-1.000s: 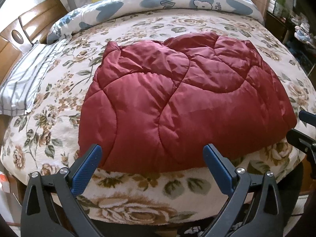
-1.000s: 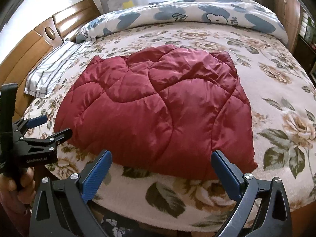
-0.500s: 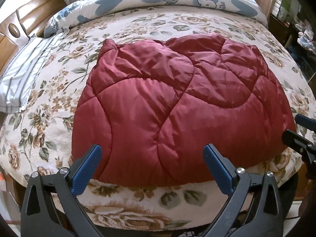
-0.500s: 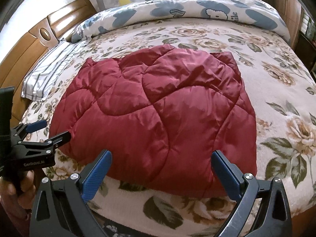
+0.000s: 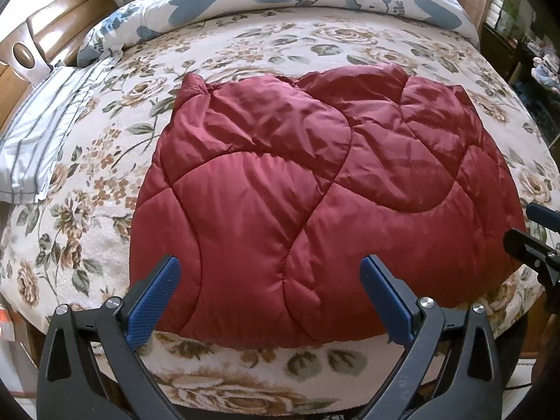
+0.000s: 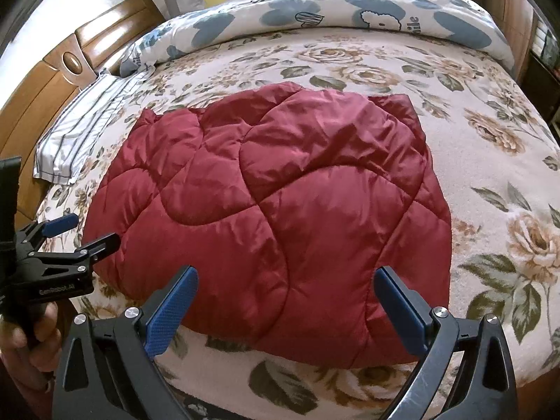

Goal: Fold large clothes

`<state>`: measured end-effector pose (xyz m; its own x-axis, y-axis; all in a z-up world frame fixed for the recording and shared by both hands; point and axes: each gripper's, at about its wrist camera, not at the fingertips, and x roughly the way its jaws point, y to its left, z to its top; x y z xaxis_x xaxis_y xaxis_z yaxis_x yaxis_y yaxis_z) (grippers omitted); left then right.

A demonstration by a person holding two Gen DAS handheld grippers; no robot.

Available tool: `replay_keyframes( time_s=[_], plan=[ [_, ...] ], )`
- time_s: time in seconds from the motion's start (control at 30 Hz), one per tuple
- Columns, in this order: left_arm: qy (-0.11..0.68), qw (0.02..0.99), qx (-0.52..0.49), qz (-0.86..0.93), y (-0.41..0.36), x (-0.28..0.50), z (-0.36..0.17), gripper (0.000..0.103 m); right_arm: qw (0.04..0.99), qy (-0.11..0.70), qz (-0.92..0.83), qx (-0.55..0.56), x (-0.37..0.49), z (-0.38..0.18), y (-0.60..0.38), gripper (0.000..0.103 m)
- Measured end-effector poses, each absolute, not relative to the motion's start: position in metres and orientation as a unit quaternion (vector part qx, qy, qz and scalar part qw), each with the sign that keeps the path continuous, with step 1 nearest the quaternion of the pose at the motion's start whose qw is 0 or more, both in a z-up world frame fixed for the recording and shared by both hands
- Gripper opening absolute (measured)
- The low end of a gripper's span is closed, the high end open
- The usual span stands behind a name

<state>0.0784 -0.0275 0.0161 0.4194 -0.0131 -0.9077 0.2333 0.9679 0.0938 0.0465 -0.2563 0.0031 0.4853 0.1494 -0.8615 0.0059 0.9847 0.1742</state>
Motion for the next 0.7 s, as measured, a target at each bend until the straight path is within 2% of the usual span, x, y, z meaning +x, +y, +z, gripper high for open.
replay_keyframes(
  time_s=[0.7],
  plan=[
    [0.537,0.834,0.101,-0.076,-0.0277,0.0823,0.0143,0.103,0.858,0.506,0.041,0.073,0.0480,0.0036,-0.2549,0.101]
  ],
)
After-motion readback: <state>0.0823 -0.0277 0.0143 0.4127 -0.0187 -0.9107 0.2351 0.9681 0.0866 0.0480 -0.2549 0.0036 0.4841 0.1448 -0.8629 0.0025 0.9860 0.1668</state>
